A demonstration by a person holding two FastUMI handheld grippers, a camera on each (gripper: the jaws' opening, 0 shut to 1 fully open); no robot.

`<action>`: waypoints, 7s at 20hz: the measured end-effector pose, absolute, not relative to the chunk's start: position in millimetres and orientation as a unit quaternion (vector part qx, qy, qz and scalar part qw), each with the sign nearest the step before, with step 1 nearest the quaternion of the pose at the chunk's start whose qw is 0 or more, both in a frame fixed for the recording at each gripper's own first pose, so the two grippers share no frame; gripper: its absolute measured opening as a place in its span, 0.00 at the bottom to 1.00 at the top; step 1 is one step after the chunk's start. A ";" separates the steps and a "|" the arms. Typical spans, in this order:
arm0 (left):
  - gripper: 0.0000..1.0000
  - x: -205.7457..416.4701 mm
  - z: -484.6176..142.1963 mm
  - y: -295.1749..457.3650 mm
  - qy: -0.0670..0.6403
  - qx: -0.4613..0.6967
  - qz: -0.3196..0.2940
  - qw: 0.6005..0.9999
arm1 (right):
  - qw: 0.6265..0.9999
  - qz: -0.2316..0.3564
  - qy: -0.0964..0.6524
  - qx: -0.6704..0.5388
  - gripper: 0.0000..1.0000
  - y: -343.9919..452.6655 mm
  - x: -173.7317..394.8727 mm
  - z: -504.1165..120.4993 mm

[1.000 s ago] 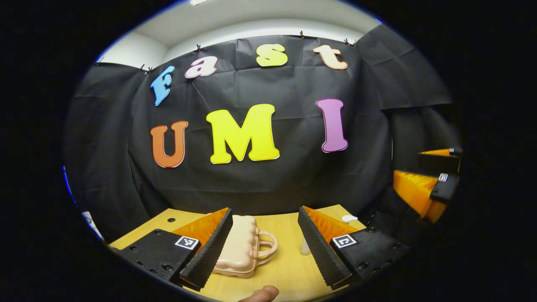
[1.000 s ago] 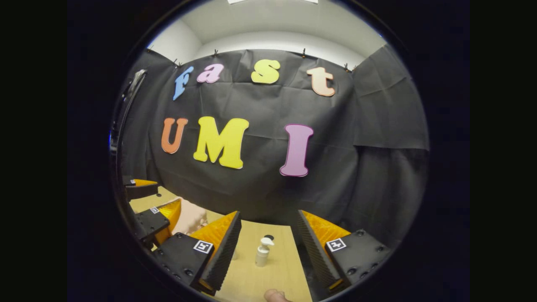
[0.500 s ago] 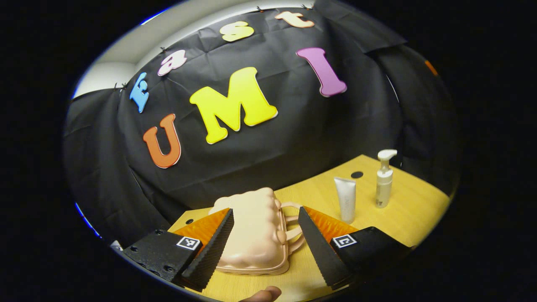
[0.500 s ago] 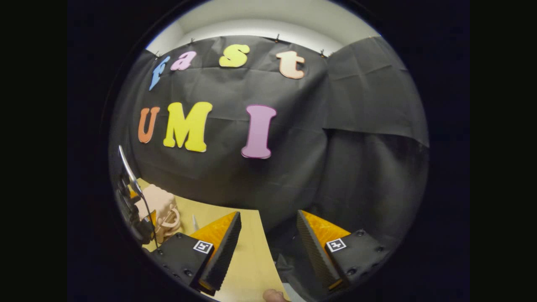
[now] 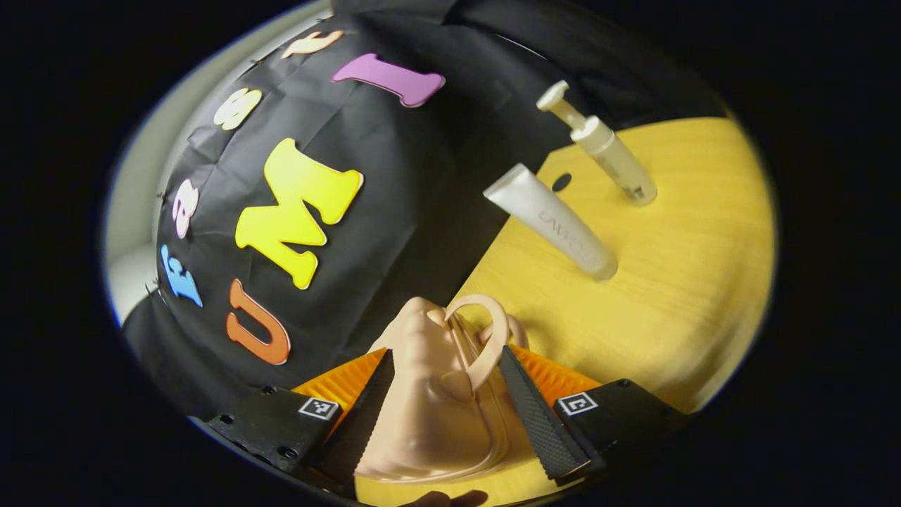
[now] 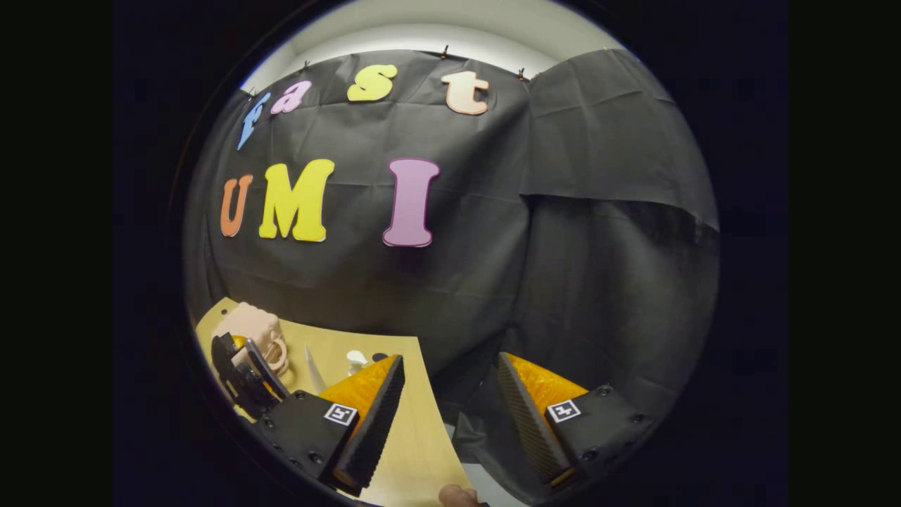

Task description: First open the suitcase, pack the skin care products into it, and then close the suitcase.

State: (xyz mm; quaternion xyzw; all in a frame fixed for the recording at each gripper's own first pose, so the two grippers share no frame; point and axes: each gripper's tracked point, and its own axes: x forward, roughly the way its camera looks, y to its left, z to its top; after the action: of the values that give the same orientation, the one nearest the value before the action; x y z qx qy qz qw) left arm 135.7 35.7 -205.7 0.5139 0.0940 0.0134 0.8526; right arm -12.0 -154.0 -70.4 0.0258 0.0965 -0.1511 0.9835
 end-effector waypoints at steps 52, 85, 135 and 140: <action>0.02 128.3 -97.3 446.4 0.154 0.408 0.069 0.897 | 0.984 -0.076 0.155 0.029 0.79 125.8 60.2 -57.7; 0.99 87.6 -202.5 437.3 0.213 0.125 0.013 0.969 | 0.976 -0.020 0.215 -0.015 0.80 164.5 41.6 -95.9; 0.42 148.8 -224.9 -100.9 0.239 0.007 -0.208 0.948 | 0.958 0.052 0.281 0.009 0.79 -15.3 192.3 -268.4; 0.40 111.6 -194.4 -77.8 0.240 0.027 -0.203 0.949 | 0.956 0.026 0.289 0.042 0.79 -9.8 210.7 -284.3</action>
State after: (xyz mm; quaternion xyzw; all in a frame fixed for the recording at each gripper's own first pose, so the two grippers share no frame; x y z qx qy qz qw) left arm 111.6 -77.8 -194.4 0.0269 0.2398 -0.2025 0.9491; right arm 210.7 -9.8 -284.3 0.0419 0.2890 0.0259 0.9561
